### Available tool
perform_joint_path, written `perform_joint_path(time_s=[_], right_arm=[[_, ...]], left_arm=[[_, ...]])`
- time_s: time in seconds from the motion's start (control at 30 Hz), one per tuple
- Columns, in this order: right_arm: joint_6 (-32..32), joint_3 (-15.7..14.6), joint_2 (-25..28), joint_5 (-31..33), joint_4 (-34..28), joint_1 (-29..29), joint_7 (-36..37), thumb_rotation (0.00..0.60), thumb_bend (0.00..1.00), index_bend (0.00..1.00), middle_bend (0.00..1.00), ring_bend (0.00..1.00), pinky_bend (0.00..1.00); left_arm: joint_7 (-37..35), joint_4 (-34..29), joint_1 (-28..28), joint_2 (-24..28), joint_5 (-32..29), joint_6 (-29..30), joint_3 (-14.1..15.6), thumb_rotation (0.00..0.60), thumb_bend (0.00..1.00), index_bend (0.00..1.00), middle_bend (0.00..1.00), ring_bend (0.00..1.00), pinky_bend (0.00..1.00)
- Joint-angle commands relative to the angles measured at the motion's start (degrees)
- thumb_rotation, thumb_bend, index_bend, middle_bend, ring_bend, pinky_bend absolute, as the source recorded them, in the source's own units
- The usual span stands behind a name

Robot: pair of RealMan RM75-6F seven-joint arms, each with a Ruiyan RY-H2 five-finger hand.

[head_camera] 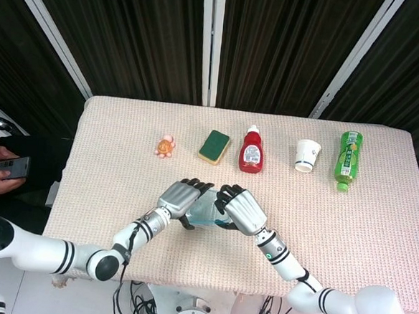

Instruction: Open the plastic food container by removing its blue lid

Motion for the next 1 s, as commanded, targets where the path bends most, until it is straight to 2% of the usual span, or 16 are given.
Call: perform_joint_path(time_s=[0.03,0.27,0.53,0.83,1.0], right_arm=[[-0.6,0.1,0.4,0.2,-0.5,0.3,-0.5,0.6,0.96,0.71,0.52,0.37,0.52],[-2.8,-0.1,3.1,0.6,-4.2,0.8,-3.4,0.6,1.0,0.69,0.52,0.35,0.48],[-2.8,-0.3,5.0,1.1,-7.9,-0.1,-4.8,0.6,1.0,0.68,0.51,0.35,0.47],[-2.5,0.2,5.1,1.1,-7.8,0.0,-5.1,0.6,1.0,0.68,0.51,0.35,0.47],[-0.9,0.1,4.9,0.6,-6.9,-0.5,-4.4,0.6,1.0,0.72,0.51,0.35,0.48]], left_arm=[[-0.1,-0.4,0.4,0.5,0.3,0.2,0.1,0.6,0.0,0.05,0.12,0.05,0.15],[-0.5,0.1,0.6,1.2,-0.4,-1.2,0.1,0.6,0.0,0.03,0.07,0.0,0.07],[-2.8,3.1,0.1,0.8,-3.0,-4.7,-0.9,0.6,0.0,0.01,0.0,0.0,0.06],[-4.0,3.4,0.6,1.3,-2.1,-4.6,-1.3,0.6,0.0,0.0,0.0,0.0,0.06],[-4.2,2.6,1.2,2.3,-1.1,-3.5,-1.5,0.6,0.0,0.0,0.0,0.0,0.06]])
